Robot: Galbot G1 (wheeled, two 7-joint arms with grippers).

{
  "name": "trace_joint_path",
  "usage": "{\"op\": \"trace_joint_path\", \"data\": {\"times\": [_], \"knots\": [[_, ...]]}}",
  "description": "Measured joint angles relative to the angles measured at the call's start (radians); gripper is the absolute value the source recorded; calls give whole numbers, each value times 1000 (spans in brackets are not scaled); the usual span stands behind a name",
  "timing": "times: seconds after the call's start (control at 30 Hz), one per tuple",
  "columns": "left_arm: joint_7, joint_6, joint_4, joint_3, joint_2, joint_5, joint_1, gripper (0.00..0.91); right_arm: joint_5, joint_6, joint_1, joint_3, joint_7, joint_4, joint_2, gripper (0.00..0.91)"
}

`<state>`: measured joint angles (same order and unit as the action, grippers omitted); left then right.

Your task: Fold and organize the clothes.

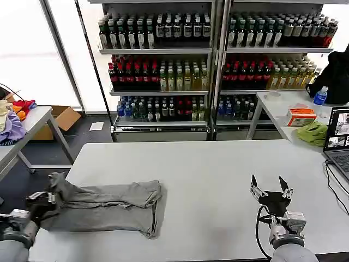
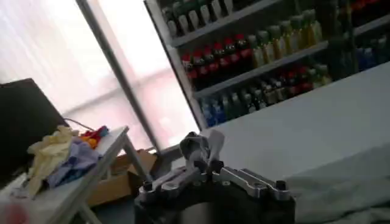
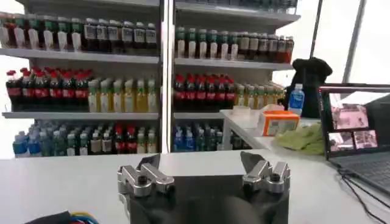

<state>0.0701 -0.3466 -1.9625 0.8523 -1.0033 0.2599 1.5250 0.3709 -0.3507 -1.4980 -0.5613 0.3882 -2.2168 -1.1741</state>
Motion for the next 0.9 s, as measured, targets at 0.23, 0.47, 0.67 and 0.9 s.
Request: {"op": "trace_joint_path", "data": {"times": [0.23,0.47,0.67,0.9], "knots": [[-41,-53,-54,-181,-78,-10,-35,0,-4,3,-48,-33,4,-25,-14,907],[-92,-102,-69,-335,-119,6,-84,0,-20,12,-88,-44,4,-34,-32,907],[-130,-139,-66,-430,-145,37,-135,0,-25,10,-104,-53,5,-42,-43,907],[-156,-167,-56,-508,-169,62,-184,0,-40,14,-125,-49,4,-46,-57,907]]}}
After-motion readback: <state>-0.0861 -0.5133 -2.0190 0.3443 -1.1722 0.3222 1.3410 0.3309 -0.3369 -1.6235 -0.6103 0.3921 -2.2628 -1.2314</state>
